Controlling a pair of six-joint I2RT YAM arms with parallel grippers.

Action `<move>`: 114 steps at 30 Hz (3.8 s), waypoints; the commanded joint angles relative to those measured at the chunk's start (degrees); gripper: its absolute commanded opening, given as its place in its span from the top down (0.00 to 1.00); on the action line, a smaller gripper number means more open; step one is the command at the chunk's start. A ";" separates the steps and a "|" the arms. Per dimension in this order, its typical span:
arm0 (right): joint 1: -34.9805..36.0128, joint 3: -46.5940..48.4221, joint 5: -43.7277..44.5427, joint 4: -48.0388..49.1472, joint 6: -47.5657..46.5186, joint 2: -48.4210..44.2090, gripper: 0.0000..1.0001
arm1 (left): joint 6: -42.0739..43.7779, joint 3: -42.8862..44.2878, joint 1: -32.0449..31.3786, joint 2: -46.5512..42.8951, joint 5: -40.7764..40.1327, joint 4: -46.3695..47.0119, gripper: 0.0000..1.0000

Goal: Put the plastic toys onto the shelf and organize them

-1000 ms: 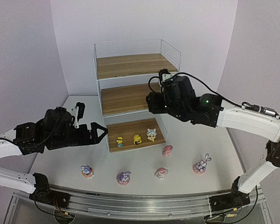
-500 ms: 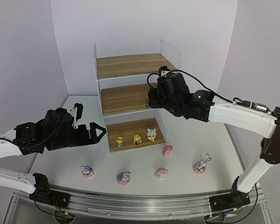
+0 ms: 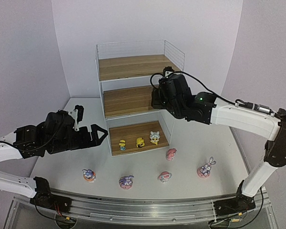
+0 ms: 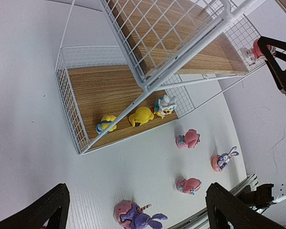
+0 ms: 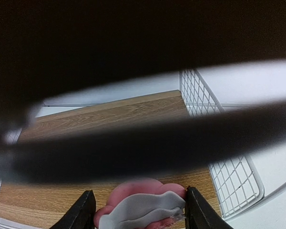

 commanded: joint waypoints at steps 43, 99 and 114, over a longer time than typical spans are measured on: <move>-0.29 -11.63 2.77 23.52 -7.10 -0.14 0.55 | -0.51 -1.68 -0.09 -1.68 -1.66 1.13 0.00; -0.23 -13.55 -22.93 6.38 3.95 -12.99 0.02 | -0.84 -2.66 -0.09 -3.84 -0.36 1.42 0.00; -0.20 -7.84 -26.30 6.59 4.55 -6.27 0.02 | -0.83 -3.98 -0.09 -4.52 0.63 2.43 0.00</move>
